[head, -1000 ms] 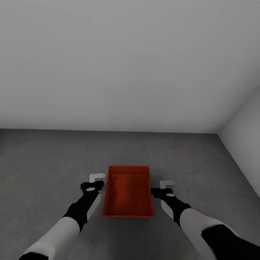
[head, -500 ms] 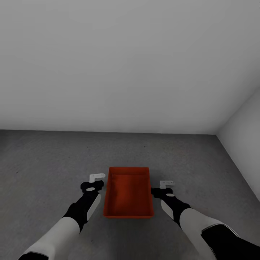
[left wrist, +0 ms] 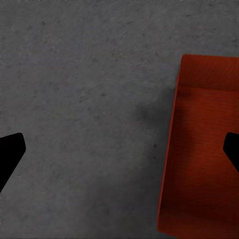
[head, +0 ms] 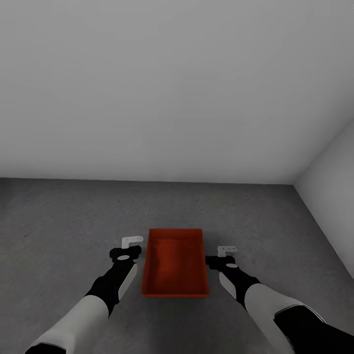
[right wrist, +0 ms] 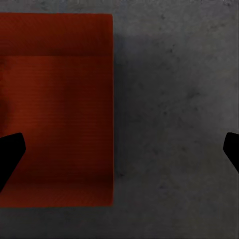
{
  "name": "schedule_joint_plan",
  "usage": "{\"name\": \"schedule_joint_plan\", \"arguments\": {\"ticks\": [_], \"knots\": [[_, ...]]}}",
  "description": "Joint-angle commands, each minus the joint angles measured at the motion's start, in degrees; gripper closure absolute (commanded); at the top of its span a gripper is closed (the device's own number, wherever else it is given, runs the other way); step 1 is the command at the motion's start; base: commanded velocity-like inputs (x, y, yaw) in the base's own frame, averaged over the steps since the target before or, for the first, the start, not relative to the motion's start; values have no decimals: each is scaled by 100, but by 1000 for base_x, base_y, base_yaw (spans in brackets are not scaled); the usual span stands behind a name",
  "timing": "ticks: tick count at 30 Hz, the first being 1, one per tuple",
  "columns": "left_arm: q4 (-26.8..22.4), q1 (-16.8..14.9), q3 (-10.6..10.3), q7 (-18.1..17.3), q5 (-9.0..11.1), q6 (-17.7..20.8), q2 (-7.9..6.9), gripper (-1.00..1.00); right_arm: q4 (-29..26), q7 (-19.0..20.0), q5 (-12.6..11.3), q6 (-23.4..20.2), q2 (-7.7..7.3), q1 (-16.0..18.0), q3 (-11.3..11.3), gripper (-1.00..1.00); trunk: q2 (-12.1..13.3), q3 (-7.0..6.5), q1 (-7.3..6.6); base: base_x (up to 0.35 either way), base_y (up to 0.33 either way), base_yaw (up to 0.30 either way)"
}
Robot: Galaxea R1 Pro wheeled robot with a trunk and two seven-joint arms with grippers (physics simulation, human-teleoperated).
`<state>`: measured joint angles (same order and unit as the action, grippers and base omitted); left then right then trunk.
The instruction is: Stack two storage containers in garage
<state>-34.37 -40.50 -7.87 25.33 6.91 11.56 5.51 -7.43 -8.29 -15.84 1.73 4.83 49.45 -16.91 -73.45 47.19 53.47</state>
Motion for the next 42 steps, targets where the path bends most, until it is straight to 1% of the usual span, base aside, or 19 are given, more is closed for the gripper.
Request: {"name": "schedule_joint_plan", "arguments": {"ticks": [1, 19, 42], "knots": [[-9, -2, -39, 51, 59, 24, -6, -100, 4, -23, -60, 17, 0, 4, -49, -100, 39, -15, -23, 0, 0, 0], [-8, -2, -39, 51, 58, 22, -6, -100, 4, -23, -68, -2, -7, 4, -49, -100, 761, -338, -418, 0, 0, 0], [-8, -2, -39, 51, 60, 24, -6, -100, 20, -39, -68, 82, -8, 4, -49, -100, 1684, -751, -923, 0, 0, 0]]}}
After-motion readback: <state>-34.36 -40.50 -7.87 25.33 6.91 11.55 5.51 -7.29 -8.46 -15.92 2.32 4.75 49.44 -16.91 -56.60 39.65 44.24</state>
